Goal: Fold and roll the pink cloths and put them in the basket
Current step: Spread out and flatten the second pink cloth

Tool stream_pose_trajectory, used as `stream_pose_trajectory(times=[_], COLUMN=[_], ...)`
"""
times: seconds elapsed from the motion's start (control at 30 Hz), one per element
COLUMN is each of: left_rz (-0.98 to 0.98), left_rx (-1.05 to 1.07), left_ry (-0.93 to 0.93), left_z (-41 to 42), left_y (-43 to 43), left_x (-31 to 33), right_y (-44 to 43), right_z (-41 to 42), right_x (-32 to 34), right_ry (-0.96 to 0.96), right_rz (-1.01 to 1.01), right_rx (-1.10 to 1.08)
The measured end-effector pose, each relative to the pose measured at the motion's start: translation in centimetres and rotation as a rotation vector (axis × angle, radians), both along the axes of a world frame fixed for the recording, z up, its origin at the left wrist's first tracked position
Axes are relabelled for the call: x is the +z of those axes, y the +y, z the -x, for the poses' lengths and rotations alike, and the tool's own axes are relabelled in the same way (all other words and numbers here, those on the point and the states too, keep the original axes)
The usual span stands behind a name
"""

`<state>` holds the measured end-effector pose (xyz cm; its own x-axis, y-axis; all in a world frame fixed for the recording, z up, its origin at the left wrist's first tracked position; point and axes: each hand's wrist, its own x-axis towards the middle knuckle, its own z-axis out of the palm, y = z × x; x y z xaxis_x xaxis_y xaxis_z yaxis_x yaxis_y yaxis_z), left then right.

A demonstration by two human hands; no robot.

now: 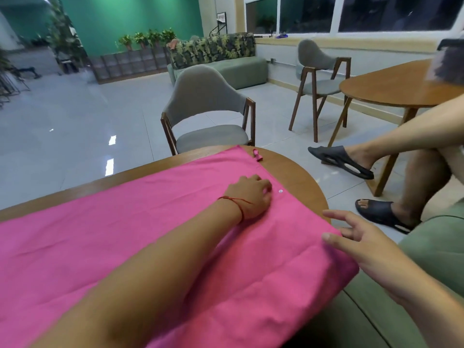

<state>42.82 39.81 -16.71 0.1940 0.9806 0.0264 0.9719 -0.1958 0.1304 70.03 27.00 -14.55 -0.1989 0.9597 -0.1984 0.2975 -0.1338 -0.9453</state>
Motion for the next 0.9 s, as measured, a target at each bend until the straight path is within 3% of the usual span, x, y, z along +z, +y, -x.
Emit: stream_pose_trajectory(times=[0.13,0.43,0.73,0.9], left_rz=[0.172,0.162,0.221,0.229], left_rx=[-0.001,0.038,0.054,0.055], left_ry=[0.015,0.036,0.021,0.022], left_z=[-1.1,-1.3,-1.6,-1.6], left_y=[-2.4,-2.8,-2.6,-2.6], left_x=[-1.5,-1.7,-1.1,-1.2], right_y=[-2.7,-5.4,-3.5,-3.9], right_z=[-1.6,-2.3,-2.2,-1.5], right_x=[-0.8,-2.2,0.6,-0.5], right_ry=[0.071,0.057,-0.013,0.024], right_rz=[0.035,-0.033,-0.084,-0.019], right_rx=[-0.032,-0.108,-0.093,-0.112])
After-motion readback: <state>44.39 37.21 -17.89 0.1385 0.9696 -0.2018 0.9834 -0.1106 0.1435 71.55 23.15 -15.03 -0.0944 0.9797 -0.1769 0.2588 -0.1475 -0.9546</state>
